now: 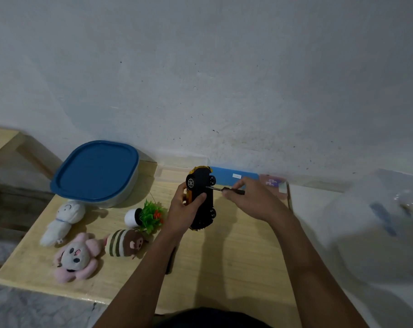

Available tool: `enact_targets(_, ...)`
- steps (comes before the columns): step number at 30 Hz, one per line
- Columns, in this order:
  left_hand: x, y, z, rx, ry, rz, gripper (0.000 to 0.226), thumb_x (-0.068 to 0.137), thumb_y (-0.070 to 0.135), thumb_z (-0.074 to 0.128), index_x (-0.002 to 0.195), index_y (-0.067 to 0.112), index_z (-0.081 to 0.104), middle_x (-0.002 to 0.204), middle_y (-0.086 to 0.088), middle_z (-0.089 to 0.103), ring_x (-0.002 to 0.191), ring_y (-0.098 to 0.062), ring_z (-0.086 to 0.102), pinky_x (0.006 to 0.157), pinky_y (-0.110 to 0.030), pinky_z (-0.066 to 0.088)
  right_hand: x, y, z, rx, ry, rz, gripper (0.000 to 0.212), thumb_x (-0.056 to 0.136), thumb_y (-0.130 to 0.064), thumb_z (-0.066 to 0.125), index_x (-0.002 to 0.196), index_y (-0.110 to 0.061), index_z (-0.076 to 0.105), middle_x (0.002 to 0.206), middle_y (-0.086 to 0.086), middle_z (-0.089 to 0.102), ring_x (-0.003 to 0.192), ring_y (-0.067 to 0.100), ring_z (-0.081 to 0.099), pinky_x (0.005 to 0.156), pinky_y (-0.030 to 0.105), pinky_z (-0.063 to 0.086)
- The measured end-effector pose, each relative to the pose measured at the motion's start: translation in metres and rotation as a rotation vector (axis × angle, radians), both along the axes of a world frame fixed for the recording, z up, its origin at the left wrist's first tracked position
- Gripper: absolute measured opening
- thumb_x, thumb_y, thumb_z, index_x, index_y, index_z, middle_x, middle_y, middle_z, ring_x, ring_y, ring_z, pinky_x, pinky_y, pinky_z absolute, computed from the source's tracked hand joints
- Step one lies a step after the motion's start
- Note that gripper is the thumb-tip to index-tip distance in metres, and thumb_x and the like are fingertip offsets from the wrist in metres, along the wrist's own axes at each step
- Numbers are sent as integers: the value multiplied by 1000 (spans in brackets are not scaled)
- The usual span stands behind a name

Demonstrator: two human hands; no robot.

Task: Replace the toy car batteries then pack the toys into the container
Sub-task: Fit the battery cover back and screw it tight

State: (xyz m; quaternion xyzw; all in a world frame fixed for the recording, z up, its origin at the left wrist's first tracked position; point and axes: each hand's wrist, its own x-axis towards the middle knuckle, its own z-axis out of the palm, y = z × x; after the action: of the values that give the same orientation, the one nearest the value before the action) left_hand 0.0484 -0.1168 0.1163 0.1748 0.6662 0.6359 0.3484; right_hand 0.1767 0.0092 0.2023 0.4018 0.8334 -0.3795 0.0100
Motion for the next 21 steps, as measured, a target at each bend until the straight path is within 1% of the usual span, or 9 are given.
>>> enact_targets(2,0,-1,-1,0,1,-1,37,91,20,67,125,30,55,108,0,68,99,-17,69,87,-39,58,1,-2,-1,-35,-9,8,28,90,-43,64,102,-22,52,87,-6,59,75,11,57,58,28,41)
enact_targets(5,-1,-2,-2,1,-8,3,39,91,20,68,126,30,55,107,-1,69,97,-17,70,85,-38,58,0,-1,-4,12,30,-8,27,89,-43,65,93,-16,61,90,3,67,79,17,62,68,35,48)
enact_targets(6,-1,-3,-2,2,-8,3,39,91,19,68,126,30,54,107,-2,69,97,-17,70,85,-37,58,0,-1,-4,25,44,-21,33,89,-46,63,89,-12,66,87,6,70,78,21,64,69,36,50)
enact_targets(8,-1,-3,-1,4,-6,0,40,91,19,68,126,29,54,107,-2,68,98,-18,69,85,-37,59,-1,0,-5,25,32,-37,45,92,-49,57,82,-8,71,74,9,69,65,25,62,61,33,46)
enact_targets(10,-1,-3,-2,-3,-9,-4,39,91,19,68,126,30,54,107,-3,68,99,-19,69,86,-39,59,-1,-1,-6,4,7,-23,44,96,-49,51,77,-13,70,63,8,60,59,23,56,57,31,38)
enact_targets(13,0,-3,-3,-15,-15,-7,39,90,22,69,125,32,55,108,-4,68,100,-22,69,88,-45,58,1,-1,-8,-59,-15,-16,30,90,-49,61,100,-21,61,88,-2,61,84,17,61,68,32,45)
enact_targets(16,0,-4,-3,-15,-7,-14,38,90,22,68,125,33,54,109,-2,68,101,-22,68,88,-44,57,3,-1,-8,-34,-5,-12,28,85,-40,71,99,-21,55,94,-5,60,83,11,58,65,28,44)
enact_targets(18,0,-4,-2,-12,-6,-20,39,91,22,68,125,32,54,108,-2,67,101,-21,68,87,-40,58,2,1,-7,23,48,-34,25,86,-42,69,87,-18,61,83,-3,62,73,10,57,62,28,42)
enact_targets(21,0,-4,0,-3,-6,-31,38,91,21,68,124,33,54,106,-3,67,99,-21,68,82,-34,59,1,1,-6,61,62,-57,43,95,-47,55,67,-14,62,54,0,46,49,11,43,52,29,31)
